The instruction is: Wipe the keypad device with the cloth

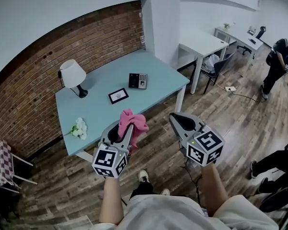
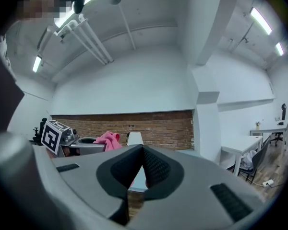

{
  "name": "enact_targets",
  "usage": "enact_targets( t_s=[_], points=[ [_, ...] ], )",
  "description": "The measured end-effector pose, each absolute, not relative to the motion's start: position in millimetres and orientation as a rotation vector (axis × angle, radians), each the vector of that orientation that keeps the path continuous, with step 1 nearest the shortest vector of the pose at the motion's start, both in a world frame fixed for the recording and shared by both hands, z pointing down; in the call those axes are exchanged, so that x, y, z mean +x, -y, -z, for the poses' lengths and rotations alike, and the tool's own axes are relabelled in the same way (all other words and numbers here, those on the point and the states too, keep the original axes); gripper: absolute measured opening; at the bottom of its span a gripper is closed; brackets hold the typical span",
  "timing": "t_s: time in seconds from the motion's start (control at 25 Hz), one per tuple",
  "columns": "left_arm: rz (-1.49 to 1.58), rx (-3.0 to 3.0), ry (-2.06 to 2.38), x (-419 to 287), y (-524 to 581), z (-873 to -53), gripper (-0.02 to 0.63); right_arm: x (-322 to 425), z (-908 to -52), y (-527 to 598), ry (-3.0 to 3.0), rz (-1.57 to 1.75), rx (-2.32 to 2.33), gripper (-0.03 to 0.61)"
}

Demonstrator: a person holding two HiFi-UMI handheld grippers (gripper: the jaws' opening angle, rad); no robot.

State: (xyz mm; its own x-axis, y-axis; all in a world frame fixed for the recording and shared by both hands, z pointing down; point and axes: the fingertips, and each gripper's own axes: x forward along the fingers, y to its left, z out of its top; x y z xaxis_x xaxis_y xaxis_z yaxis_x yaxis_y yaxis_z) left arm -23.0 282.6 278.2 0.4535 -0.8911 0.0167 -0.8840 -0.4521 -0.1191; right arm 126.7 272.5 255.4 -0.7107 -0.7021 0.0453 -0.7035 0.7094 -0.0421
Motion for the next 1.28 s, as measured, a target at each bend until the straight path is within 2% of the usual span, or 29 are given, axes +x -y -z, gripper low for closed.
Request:
enact_targets(
  t_s=[0.32,0.76,1.28],
  points=[
    [0.114,-2.593,-1.590,-36.9,-213.1,-287.4,0.161,117.7,-263.7,-205.3,2.873,-0.057,1.187,0.005],
    [0.121,-2.625,-1.514,-70.0,-58.3,-292.1,0.161,80.6,-268.3,-62.3,2.869,-0.094,1.266,0.005],
    [0.149,-2.700,-1.480,-104.7,74.2,-307.9,0.161,53.5,-286.8,68.2,2.720,-0.136,1.421,0.029]
  ],
)
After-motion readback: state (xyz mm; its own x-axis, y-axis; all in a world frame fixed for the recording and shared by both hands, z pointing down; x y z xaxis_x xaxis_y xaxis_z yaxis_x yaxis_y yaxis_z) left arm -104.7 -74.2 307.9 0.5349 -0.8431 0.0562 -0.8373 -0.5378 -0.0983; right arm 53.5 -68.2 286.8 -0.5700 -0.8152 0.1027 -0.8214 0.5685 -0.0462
